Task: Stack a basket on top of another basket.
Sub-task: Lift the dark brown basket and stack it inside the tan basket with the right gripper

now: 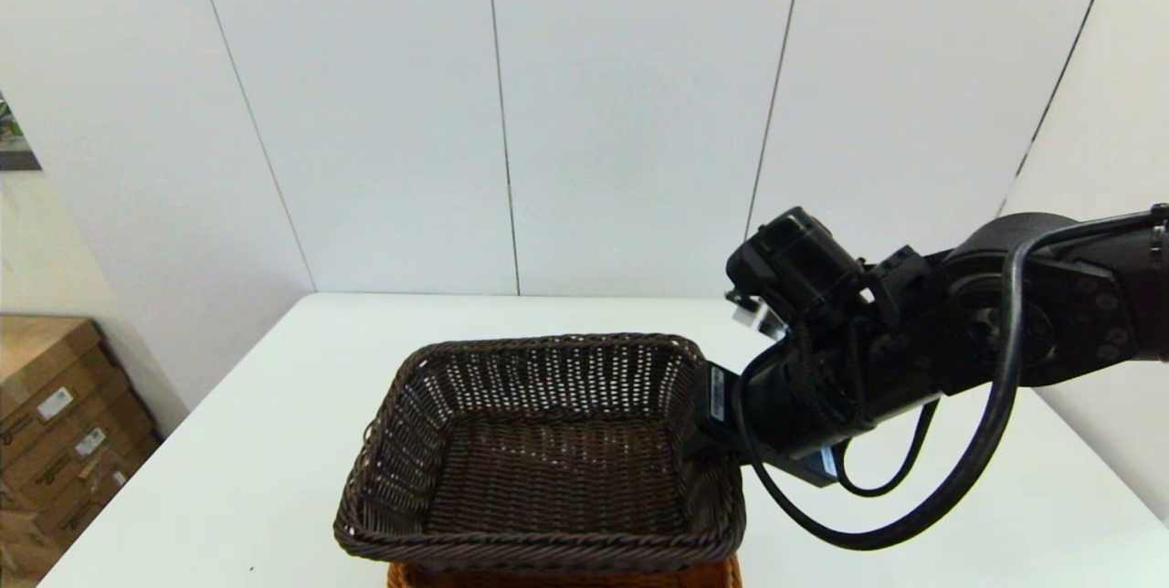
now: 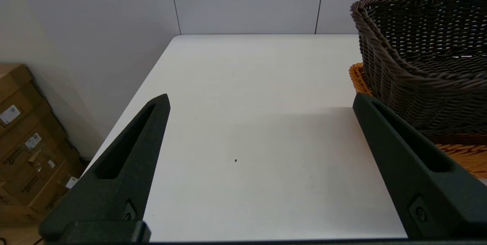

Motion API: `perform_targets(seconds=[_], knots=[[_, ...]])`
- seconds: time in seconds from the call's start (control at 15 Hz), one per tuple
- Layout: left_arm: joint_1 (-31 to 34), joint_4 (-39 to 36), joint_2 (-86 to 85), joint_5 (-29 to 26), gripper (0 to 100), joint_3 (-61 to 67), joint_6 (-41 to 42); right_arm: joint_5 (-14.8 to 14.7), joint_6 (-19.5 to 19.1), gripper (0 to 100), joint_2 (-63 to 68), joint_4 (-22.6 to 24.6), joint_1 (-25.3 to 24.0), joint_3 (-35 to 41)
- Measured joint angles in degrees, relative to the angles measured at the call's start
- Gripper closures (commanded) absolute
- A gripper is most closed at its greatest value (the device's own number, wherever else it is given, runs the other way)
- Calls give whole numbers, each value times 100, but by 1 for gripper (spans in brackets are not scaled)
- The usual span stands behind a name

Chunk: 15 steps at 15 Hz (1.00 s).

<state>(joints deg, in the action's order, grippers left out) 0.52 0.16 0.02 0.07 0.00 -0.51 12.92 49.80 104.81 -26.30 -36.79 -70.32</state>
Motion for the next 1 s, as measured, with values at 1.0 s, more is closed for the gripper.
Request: perform_targets(seconds=[1.0], knots=[[2,0,0,0,0,0,0,-6,-104,100,108,260,0,221]])
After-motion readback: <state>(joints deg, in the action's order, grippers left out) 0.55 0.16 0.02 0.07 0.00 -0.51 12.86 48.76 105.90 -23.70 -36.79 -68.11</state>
